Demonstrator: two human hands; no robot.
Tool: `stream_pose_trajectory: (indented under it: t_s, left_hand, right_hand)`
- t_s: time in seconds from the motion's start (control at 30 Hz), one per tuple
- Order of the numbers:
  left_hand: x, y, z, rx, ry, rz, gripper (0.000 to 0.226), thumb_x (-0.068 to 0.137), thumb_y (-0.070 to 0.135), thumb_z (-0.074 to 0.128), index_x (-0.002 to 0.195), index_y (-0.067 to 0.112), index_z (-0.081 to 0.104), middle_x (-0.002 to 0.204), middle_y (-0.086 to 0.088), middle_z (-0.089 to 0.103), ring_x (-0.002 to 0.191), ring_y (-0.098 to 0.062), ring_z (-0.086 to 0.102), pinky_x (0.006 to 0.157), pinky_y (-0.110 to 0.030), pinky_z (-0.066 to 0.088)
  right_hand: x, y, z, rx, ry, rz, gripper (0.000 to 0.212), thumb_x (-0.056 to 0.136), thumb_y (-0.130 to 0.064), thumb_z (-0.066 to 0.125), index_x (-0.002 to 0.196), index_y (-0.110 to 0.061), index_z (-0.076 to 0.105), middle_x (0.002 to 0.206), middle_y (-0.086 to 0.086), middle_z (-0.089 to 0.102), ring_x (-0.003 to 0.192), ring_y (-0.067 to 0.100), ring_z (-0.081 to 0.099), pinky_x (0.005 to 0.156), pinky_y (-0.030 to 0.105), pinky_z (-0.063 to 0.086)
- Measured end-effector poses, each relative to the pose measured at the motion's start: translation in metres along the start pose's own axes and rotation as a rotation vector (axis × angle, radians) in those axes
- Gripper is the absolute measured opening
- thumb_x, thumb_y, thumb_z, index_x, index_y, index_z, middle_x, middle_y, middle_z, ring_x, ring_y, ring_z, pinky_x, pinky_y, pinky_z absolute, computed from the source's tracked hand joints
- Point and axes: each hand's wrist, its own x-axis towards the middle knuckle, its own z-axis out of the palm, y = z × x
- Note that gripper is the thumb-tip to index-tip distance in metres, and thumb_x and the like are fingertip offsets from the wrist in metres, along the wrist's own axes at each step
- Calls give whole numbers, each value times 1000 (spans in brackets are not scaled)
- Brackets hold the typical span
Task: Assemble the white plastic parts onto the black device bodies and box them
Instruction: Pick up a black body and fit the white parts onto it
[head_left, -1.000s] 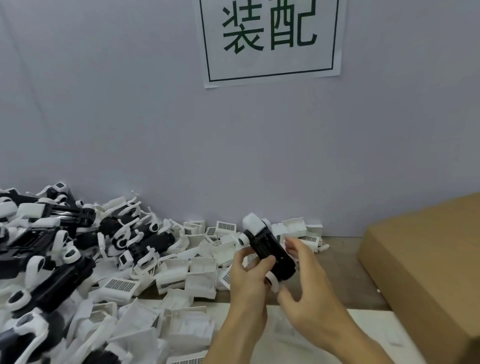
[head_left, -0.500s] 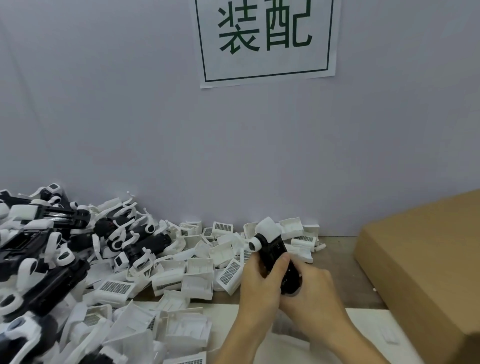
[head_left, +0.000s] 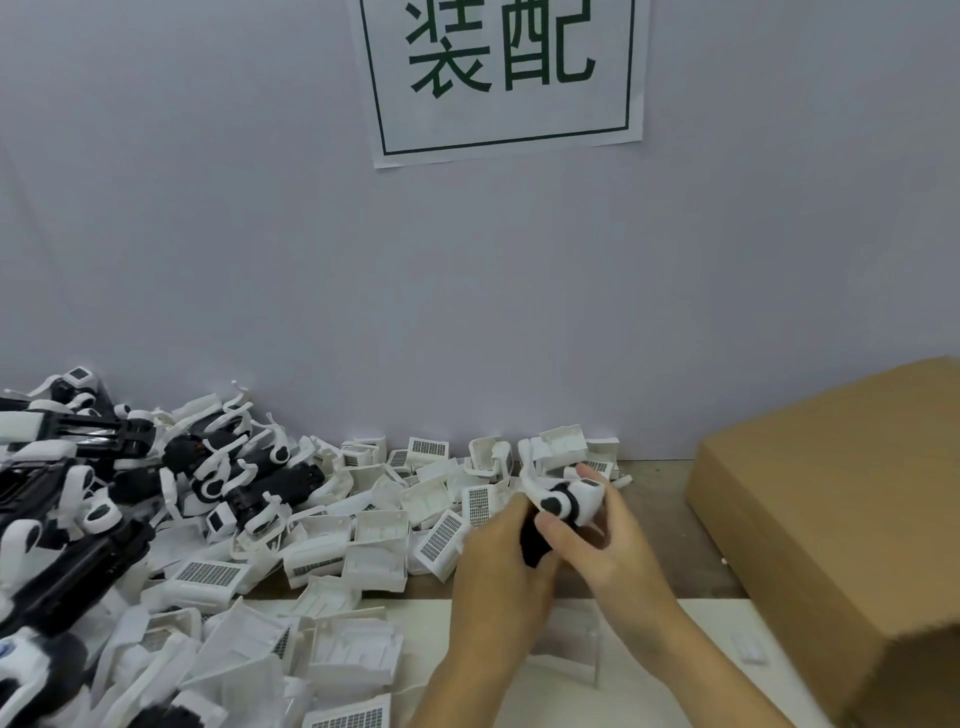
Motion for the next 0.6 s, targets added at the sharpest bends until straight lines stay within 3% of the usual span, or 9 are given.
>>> stream_pose_trajectory:
  t_s: [0.13,0.23,0.37,0.5,0.6]
  left_hand:
    - [-1,4,1,210,-56,161,35,83,23,69,116,34,63,102,15,70,93,-6,59,77,-23,47]
    - [-1,7,1,206,-77,167,34,86,24,66,118,35,61,103,15,69,94,-6,61,75,-22,47]
    - [-2,9,2,197,-55,134,32,90,31,66,119,34,52,105,15,69,97,-8,60,80,-29,49]
    - [-1,8,0,193,-31,162,28,91,32,65,115,28,50,100,11,69,94,-14,61,80,-36,49]
    - [-2,8,1,227,-12,236,27,92,29,63,117,26,53,100,10,70,92,-17,63,79,-36,49]
  right_hand:
    - [10,2,-2,33,262,69,38,77,-35,83,109,-19,70,89,-2,77,81,7,73,70,25,59]
    - [13,5,-6,18,296,34,29,75,-37,84,96,-21,74,79,-7,77,74,6,73,59,18,54]
    - [15,6,-5,15,319,-16,15,77,-35,82,86,-24,77,77,-7,77,74,6,73,57,16,53]
    - [15,4,-6,5,325,-26,16,78,-35,82,83,-21,78,76,-5,76,72,6,73,61,20,53]
    - [15,5,-1,22,386,-3,23,79,-40,80,79,-17,75,69,-7,74,61,1,69,53,16,49]
